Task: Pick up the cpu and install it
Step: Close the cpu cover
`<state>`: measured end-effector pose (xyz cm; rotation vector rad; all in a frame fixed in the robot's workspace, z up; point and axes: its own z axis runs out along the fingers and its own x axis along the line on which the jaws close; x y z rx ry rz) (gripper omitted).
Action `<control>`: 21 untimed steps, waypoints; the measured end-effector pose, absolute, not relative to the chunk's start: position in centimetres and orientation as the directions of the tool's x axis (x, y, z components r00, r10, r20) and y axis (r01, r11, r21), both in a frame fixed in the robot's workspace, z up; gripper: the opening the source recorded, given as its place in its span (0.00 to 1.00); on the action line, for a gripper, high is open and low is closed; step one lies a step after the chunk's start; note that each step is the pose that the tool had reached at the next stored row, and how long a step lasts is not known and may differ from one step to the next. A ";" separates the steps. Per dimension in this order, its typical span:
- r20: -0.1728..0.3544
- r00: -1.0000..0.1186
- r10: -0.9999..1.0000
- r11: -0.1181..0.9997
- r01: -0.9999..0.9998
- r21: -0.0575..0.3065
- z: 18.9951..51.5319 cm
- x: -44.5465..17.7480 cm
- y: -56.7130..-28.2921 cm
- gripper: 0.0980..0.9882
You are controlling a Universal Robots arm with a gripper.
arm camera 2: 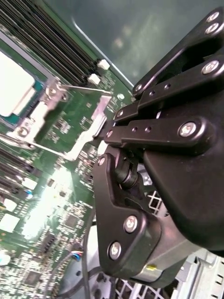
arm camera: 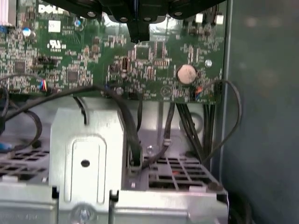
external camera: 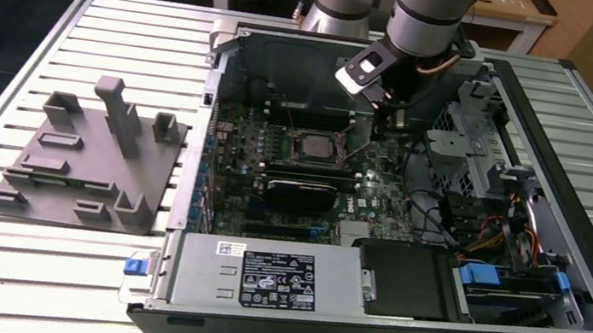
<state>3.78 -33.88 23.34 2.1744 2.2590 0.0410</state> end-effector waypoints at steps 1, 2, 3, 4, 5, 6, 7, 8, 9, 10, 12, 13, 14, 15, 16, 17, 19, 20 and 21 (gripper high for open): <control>0.014 -0.038 0.999 0.038 0.999 0.023 23.3 3.5 -33.9 0.01; 0.014 -0.038 0.999 0.038 0.999 0.023 23.3 3.3 -33.9 0.01; 0.014 -0.038 0.999 0.038 0.999 0.023 23.3 3.0 -33.9 0.01; 0.014 -0.038 0.999 0.038 0.999 0.023 23.3 2.7 -33.9 0.01; 0.014 -0.038 0.999 0.038 0.999 0.023 23.3 2.4 -33.9 0.01; 0.014 -0.038 0.999 0.038 0.999 0.023 23.3 2.2 -33.9 0.01; 0.014 -0.038 0.999 0.038 0.999 0.023 23.3 1.9 -33.9 0.01; 0.014 -0.038 0.999 0.038 0.999 0.023 23.3 1.6 -33.9 0.01; 0.014 -0.038 0.999 0.038 0.999 0.023 23.3 1.4 -33.9 0.01; 0.014 -0.038 0.999 0.038 0.999 0.023 23.3 1.1 -33.9 0.01; 0.014 -0.038 0.999 0.038 0.999 0.023 23.3 0.5 -33.9 0.01; 0.014 -0.038 0.999 0.037 0.999 0.023 23.3 0.2 -33.9 0.01; 0.014 -0.038 0.999 0.037 0.999 0.023 23.3 -0.1 -33.9 0.01; 0.014 -0.038 0.999 0.037 0.999 0.023 23.3 -0.3 -33.9 0.01; 0.014 -0.038 0.999 0.037 0.999 0.023 23.3 -0.6 -33.9 0.01; 0.014 -0.038 0.999 0.037 0.999 0.023 23.3 -0.9 -33.9 0.01; 0.014 -0.038 0.999 0.037 0.999 0.023 23.3 -1.5 -33.9 0.01; 0.014 -0.037 0.999 0.037 0.999 0.023 23.3 -1.8 -33.9 0.01; 0.014 -0.037 0.999 0.037 0.999 0.023 23.3 -2.0 -33.9 0.01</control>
